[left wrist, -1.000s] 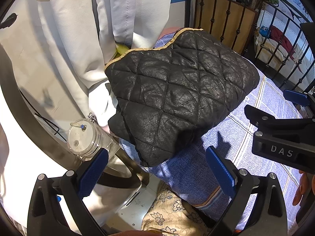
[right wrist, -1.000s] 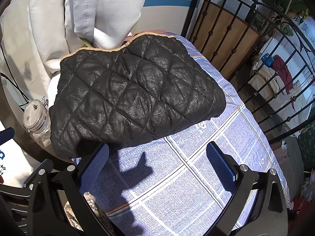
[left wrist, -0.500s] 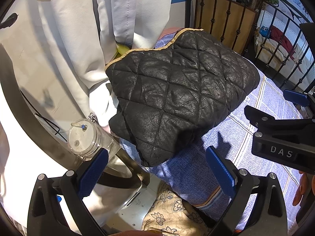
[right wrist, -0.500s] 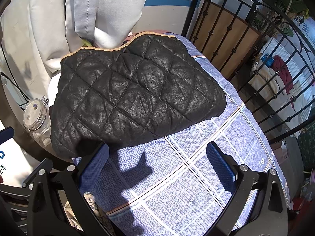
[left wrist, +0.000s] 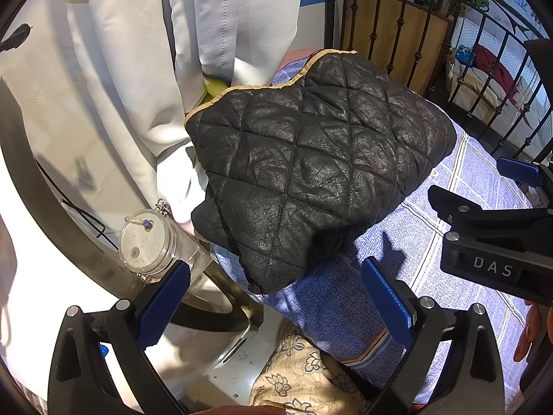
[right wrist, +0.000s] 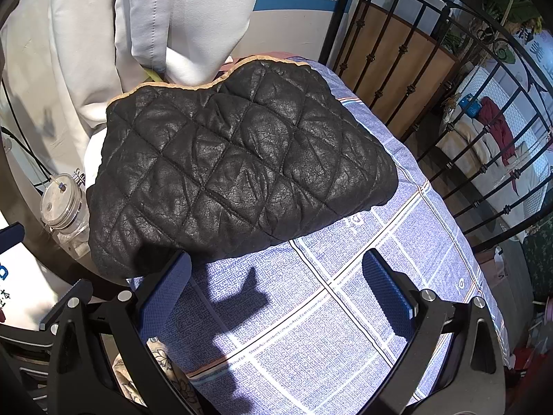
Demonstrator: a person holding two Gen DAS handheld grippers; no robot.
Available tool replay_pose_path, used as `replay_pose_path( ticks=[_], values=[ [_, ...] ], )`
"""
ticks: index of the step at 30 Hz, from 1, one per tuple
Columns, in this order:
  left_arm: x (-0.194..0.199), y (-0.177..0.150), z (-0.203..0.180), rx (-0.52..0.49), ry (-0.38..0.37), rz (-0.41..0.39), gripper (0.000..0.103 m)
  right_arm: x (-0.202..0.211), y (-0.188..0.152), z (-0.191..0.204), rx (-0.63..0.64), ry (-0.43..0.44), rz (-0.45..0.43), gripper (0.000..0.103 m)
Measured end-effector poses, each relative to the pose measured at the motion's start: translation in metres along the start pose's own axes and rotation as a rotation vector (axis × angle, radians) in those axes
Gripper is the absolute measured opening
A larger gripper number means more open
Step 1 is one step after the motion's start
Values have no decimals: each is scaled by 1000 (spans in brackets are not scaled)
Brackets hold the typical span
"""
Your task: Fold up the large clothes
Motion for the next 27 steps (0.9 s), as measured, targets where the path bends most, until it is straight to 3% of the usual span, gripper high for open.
replay_pose_path(
  ticks=[8,15,27],
  values=[
    [8,4,0,-2,8,-84,97,-1,0,1,-2,1,0,98],
    [0,0,-1,10,-20,-11,97,-1,-1,0,-4,1,-1,98],
    [0,-3,-3,-11,-2,-12,97,0,0,0,-8,-1,-2,98]
  ],
)
Point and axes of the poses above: each gripper's, at about its wrist camera, not at the fingertips, and x roughly against the way its jaws point, z to its left, y to its top, the point moved 8 cm from there along -x, roughly the way its jaws point, and after that the axes turned 3 degrees about y, right-handed, at the moved point
